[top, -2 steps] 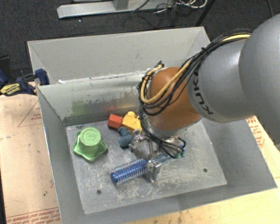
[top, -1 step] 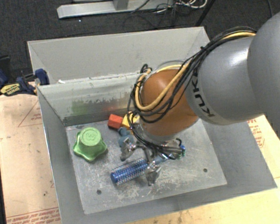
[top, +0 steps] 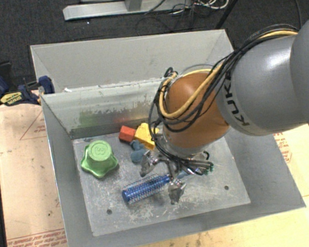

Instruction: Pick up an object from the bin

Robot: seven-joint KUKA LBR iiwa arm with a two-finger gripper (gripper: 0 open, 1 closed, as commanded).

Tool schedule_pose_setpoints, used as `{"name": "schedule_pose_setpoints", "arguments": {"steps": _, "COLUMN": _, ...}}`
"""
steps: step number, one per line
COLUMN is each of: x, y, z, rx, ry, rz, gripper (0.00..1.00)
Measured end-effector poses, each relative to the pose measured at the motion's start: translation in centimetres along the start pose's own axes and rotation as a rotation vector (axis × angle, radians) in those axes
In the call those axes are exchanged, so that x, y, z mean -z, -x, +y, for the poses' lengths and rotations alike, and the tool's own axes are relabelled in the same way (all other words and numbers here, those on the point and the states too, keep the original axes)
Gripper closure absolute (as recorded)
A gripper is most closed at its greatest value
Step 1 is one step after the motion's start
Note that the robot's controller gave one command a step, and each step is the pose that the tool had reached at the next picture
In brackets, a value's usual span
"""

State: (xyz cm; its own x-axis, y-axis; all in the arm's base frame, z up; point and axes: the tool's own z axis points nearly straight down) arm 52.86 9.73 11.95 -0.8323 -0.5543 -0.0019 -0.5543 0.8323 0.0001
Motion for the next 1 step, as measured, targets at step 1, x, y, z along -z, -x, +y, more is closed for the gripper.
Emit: {"name": "schedule_pose_setpoints", "arguments": {"steps": 1, "x": -4.43, "y": 0.48, "z": 0.64, "rx": 0.14, "ry": -0.003, "rz": -0.007, "gripper": 0.0}}
